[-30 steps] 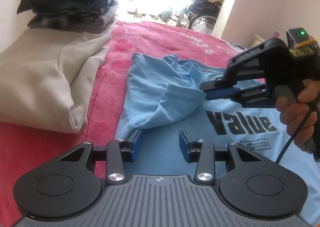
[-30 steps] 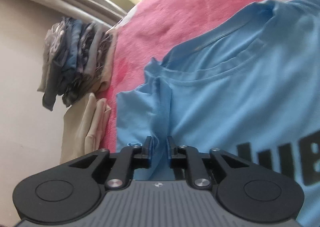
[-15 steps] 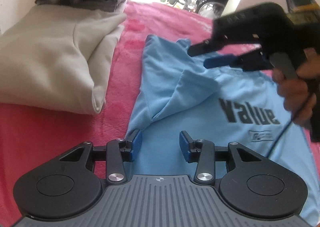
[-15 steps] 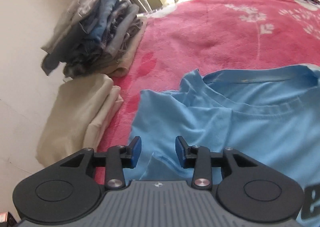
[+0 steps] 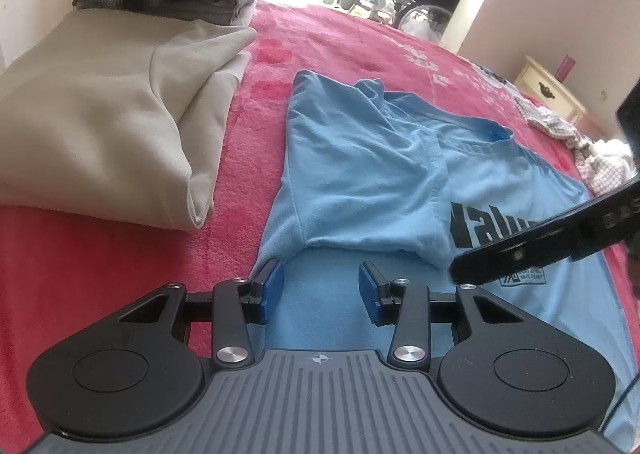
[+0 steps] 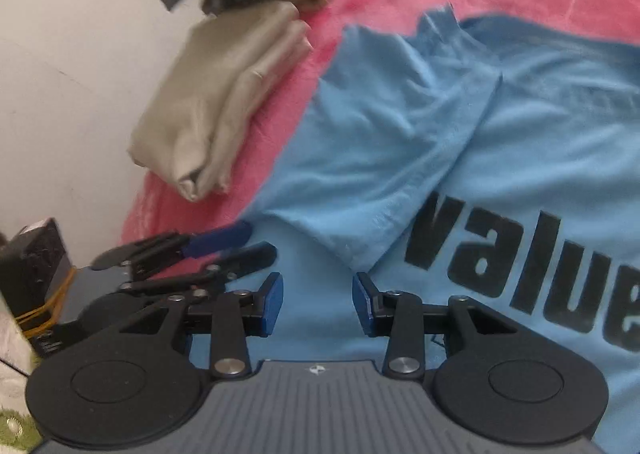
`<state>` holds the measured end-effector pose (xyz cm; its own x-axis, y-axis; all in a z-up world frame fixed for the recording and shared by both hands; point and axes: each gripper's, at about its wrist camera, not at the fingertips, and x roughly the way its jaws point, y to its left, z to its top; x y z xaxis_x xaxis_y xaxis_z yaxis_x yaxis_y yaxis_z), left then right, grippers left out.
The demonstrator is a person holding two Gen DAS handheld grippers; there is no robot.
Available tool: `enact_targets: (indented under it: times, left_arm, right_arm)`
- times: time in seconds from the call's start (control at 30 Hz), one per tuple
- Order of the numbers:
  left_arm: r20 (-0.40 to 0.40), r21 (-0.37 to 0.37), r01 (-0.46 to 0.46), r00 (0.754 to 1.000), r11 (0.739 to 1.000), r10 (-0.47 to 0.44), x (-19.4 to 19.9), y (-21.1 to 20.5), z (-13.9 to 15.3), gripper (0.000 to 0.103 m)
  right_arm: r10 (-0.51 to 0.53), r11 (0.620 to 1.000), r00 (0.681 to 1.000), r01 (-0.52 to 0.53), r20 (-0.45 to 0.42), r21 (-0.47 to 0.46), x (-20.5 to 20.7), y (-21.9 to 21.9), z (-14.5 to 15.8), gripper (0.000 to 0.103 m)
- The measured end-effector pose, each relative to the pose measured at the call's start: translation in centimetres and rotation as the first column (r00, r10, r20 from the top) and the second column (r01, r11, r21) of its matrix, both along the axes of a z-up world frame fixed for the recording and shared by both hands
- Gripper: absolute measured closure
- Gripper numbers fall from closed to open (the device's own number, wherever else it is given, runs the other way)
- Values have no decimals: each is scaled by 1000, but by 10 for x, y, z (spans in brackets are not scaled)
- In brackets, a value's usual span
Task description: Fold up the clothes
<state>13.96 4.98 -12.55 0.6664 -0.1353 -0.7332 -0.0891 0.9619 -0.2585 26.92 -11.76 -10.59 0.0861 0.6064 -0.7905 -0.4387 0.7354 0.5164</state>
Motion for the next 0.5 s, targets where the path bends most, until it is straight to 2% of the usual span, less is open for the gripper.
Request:
enact_targets:
  times: [0.13, 0.43, 0.5]
  left_arm:
    - [13, 7, 1, 1000, 1000, -1, -2, -3, 4, 62]
    - [143, 45, 18, 989, 999, -24, -9, -11, 21, 62]
    - [152, 56, 14, 988, 998, -22, -3, -10, 20, 62]
  right_arm:
    - [-87, 990, 992, 77, 88, 117, 5, -5, 18, 61]
    - [-105, 992, 994, 105, -9, 68, 4, 11, -37, 62]
    - [-134, 983, 990, 139, -50, 116, -3, 1, -44, 62]
